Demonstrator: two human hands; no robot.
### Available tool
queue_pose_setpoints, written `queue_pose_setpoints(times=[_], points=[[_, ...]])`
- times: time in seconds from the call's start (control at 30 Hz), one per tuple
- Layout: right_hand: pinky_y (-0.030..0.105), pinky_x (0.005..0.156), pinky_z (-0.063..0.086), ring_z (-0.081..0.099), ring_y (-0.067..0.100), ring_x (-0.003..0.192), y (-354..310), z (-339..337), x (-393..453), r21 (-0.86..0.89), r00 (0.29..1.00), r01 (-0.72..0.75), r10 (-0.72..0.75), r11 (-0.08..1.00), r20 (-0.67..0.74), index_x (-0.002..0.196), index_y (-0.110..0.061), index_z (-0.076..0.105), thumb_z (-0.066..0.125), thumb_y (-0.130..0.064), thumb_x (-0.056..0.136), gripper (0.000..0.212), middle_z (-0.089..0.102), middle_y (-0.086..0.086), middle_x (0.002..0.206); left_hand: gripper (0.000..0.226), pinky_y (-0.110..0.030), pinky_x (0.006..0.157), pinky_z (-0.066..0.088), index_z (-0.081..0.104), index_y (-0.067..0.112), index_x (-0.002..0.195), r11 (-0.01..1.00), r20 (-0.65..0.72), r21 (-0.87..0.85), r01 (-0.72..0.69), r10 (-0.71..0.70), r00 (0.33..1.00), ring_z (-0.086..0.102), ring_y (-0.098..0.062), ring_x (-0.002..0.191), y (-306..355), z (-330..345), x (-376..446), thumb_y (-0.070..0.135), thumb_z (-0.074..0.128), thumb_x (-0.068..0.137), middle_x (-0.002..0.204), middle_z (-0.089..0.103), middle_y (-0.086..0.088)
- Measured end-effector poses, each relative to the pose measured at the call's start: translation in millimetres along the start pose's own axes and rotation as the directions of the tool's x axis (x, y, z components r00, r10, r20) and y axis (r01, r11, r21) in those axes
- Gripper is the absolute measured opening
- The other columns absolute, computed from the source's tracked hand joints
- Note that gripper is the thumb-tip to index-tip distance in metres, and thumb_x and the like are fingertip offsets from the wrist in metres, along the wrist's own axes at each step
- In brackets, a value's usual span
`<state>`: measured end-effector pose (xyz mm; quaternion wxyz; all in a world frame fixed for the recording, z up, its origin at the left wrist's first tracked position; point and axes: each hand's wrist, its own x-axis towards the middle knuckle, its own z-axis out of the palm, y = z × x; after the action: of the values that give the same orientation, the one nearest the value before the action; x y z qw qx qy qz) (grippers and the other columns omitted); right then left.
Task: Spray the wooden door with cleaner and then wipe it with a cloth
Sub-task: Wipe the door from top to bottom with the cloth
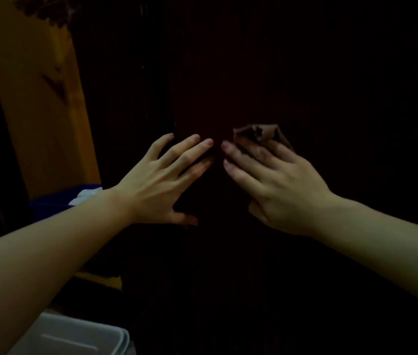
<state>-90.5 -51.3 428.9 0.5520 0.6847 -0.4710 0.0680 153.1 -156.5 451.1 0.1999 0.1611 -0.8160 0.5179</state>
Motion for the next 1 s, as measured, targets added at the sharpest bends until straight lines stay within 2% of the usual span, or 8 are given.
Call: queue_pose_setpoints(times=[0.1, 0.2, 0.33, 0.53, 0.7, 0.77, 0.93, 1.0], points=[[0.046, 0.117, 0.010, 0.019, 0.034, 0.147, -21, 3, 2, 0.055, 0.994, -0.106, 0.106, 0.993, 0.004, 0.145, -0.007, 0.040, 0.045, -0.045, 0.082, 0.074, 0.023, 0.016, 0.159, 0.114, -0.063, 0.110, 0.026, 0.025, 0.009, 0.149, 1.000, -0.006, -0.006, 0.014, -0.014, 1.000, 0.016, -0.035, 0.145, 2, 1, -1, 0.084, 0.054, 0.068, 0.157, 0.016, -0.016], [0.044, 0.113, 0.017, 0.031, 0.033, 0.142, -55, 16, -19, 0.078, 0.999, 0.008, -0.010, 0.997, 0.032, 0.140, -0.007, 0.049, 0.054, -0.041, 0.076, 0.073, 0.033, 0.017, 0.154, 0.118, -0.064, 0.108, 0.027, 0.025, 0.008, 0.149, 1.000, -0.012, -0.014, 0.025, -0.025, 1.000, 0.018, -0.035, 0.144, 4, 1, -1, 0.082, 0.061, 0.064, 0.157, 0.017, -0.016], [0.044, 0.116, 0.011, 0.029, 0.033, 0.143, -59, 20, -28, 0.075, 0.989, 0.122, -0.127, 0.990, 0.070, 0.141, -0.008, 0.047, 0.043, -0.038, 0.082, 0.066, 0.030, 0.016, 0.155, 0.121, -0.066, 0.108, 0.028, 0.025, 0.007, 0.148, 0.999, -0.009, -0.020, 0.042, -0.042, 0.999, 0.018, -0.036, 0.144, 6, 0, -1, 0.081, 0.065, 0.061, 0.156, 0.017, -0.016], [0.048, 0.117, 0.008, 0.017, 0.033, 0.148, -59, 15, -4, 0.089, 0.989, -0.151, 0.151, 0.985, 0.009, 0.145, -0.008, 0.041, 0.044, -0.043, 0.085, 0.070, 0.023, 0.015, 0.159, 0.120, -0.066, 0.110, 0.023, 0.020, 0.005, 0.150, 0.999, -0.013, -0.035, 0.039, -0.040, 0.999, 0.014, -0.036, 0.146, 6, 6, -3, 0.083, 0.057, 0.066, 0.158, 0.014, -0.017], [0.044, 0.115, 0.015, 0.033, 0.032, 0.142, -99, 31, -52, 0.110, 0.990, 0.040, -0.054, 0.993, 0.131, 0.142, -0.009, 0.046, 0.038, -0.037, 0.083, 0.066, 0.029, 0.015, 0.157, 0.128, -0.067, 0.110, 0.023, 0.024, 0.003, 0.149, 0.997, -0.006, -0.026, 0.075, -0.075, 0.997, 0.014, -0.038, 0.146, 11, 6, -4, 0.081, 0.069, 0.057, 0.157, 0.015, -0.019], [0.044, 0.115, 0.016, 0.034, 0.031, 0.142, -88, 31, -54, 0.097, 0.993, 0.062, -0.072, 0.993, 0.096, 0.142, -0.009, 0.046, 0.036, -0.036, 0.084, 0.065, 0.030, 0.013, 0.157, 0.128, -0.066, 0.110, 0.021, 0.024, 0.005, 0.149, 0.997, -0.015, -0.026, 0.071, -0.072, 0.997, 0.016, -0.039, 0.145, 15, 4, -3, 0.080, 0.070, 0.055, 0.155, 0.017, -0.020], [0.048, 0.117, 0.015, 0.021, 0.032, 0.147, -48, 18, -40, 0.091, 0.947, -0.305, 0.312, 0.948, -0.072, 0.145, -0.009, 0.042, 0.042, -0.036, 0.090, 0.062, 0.027, 0.013, 0.158, 0.125, -0.059, 0.115, 0.019, 0.027, 0.007, 0.146, 0.999, -0.060, -0.049, -0.019, 0.016, 0.998, 0.020, -0.041, 0.141, 30, 5, 6, 0.077, 0.073, 0.054, 0.151, 0.021, -0.021], [0.049, 0.117, 0.014, 0.017, 0.033, 0.148, -58, 24, -57, 0.092, 0.951, -0.294, 0.301, 0.951, -0.072, 0.146, -0.007, 0.040, 0.048, -0.036, 0.089, 0.065, 0.024, 0.014, 0.159, 0.125, -0.059, 0.115, 0.019, 0.028, 0.006, 0.145, 0.999, -0.067, -0.052, -0.017, 0.013, 0.998, 0.021, -0.041, 0.141, 34, 5, 10, 0.076, 0.074, 0.052, 0.150, 0.021, -0.020]])
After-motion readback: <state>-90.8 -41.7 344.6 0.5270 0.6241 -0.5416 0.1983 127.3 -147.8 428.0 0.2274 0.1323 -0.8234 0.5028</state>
